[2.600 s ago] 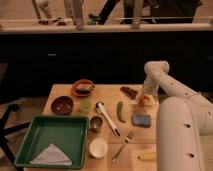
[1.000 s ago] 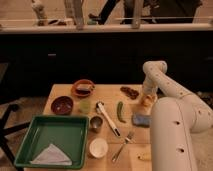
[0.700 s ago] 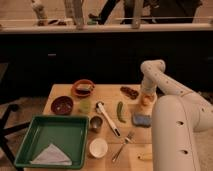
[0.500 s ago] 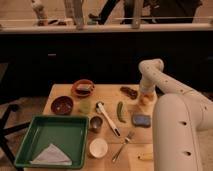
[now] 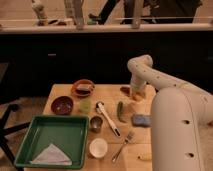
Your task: Place apple in purple bowl
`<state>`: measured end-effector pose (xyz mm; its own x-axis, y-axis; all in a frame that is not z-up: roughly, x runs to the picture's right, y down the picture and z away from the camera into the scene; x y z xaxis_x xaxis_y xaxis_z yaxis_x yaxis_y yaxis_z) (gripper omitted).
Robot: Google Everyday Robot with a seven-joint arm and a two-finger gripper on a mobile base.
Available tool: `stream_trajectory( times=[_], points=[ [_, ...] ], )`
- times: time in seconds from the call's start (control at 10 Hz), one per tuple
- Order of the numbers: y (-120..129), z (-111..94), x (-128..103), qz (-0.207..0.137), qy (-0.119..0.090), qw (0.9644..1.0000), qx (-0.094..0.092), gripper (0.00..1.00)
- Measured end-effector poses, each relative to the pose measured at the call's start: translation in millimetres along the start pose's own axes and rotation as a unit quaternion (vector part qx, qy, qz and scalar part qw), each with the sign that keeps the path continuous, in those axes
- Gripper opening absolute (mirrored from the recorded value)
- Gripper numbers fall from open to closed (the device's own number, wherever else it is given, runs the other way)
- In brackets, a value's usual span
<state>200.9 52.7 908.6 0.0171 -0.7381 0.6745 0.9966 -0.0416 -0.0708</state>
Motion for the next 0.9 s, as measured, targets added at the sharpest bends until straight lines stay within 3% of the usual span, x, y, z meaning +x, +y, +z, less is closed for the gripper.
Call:
stream_trajectory(
  times=[0.2, 0.9],
  points=[
    [-29.1, -16.4, -2.0, -0.010, 0.014, 0.9999, 0.000, 0.00],
    [-95.5, -61.2, -9.1, -0.040, 0.050, 0.9979, -0.001, 0.00]
  ],
)
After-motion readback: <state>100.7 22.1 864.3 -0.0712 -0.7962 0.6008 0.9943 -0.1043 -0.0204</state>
